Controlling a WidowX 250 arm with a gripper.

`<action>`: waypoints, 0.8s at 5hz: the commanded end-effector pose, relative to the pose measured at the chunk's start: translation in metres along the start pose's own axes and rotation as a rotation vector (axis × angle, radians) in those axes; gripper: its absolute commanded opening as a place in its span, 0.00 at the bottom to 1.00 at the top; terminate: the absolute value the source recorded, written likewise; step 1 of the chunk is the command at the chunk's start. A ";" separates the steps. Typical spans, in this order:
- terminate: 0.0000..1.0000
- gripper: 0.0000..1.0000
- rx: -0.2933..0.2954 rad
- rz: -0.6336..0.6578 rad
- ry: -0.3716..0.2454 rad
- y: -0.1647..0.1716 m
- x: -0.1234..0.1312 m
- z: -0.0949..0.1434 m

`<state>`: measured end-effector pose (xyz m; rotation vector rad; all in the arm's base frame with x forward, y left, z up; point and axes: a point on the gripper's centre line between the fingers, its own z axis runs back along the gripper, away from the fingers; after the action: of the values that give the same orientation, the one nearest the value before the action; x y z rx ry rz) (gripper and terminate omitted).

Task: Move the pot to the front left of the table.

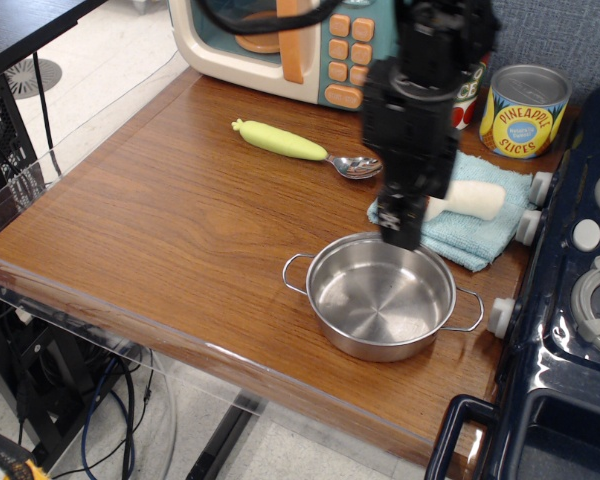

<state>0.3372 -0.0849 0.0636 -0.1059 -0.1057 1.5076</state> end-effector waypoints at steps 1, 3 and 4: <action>0.00 1.00 0.027 -0.060 -0.007 -0.004 -0.014 -0.003; 0.00 1.00 0.175 -0.099 -0.080 0.003 -0.006 -0.021; 0.00 1.00 0.238 -0.118 -0.074 0.005 -0.001 -0.032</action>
<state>0.3325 -0.0892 0.0156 0.1823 0.0325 1.3874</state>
